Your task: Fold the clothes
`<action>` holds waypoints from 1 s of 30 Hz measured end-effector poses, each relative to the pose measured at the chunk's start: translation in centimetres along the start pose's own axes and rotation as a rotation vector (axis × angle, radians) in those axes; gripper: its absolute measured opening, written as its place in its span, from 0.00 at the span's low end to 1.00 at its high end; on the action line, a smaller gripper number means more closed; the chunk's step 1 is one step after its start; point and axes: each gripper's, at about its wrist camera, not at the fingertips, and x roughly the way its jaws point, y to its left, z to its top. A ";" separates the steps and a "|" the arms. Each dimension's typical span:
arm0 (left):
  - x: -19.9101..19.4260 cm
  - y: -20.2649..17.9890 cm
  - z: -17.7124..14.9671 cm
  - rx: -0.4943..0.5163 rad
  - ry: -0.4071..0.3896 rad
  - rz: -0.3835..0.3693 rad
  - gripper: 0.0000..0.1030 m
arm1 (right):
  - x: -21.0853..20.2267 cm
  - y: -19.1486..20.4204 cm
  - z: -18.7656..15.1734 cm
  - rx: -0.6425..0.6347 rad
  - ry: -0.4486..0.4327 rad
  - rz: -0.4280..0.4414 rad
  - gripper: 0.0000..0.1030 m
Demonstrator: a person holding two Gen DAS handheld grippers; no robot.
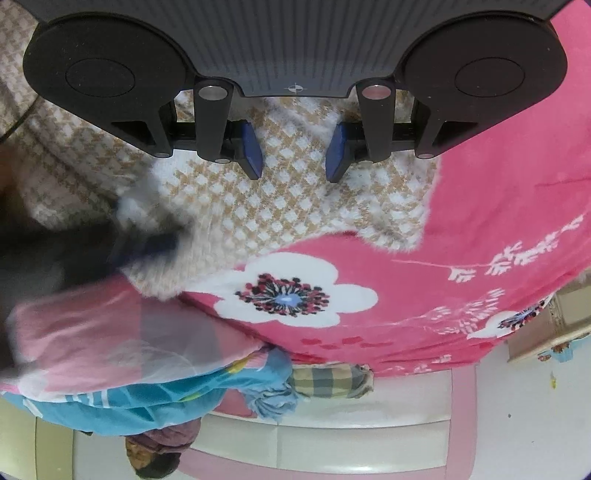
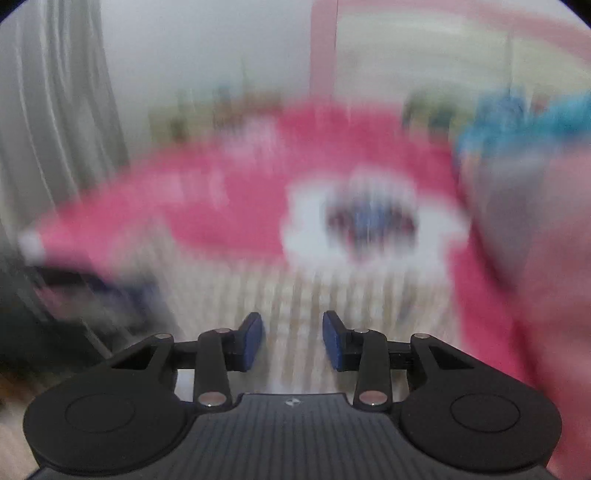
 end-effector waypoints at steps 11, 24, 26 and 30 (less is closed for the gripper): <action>1.5 -0.1 2.8 0.042 -0.056 0.094 0.45 | 1.4 -0.3 1.2 0.055 -0.071 -0.079 0.37; 4.5 1.6 1.7 -0.089 -0.091 0.141 0.48 | 5.0 -1.5 0.8 0.102 -0.104 -0.144 0.37; 4.5 1.6 1.7 -0.086 -0.090 0.143 0.48 | 5.0 -1.5 0.8 0.099 -0.103 -0.147 0.37; 4.0 1.1 2.2 -0.068 -0.085 0.167 0.48 | 4.8 -1.4 1.1 0.099 -0.096 -0.148 0.38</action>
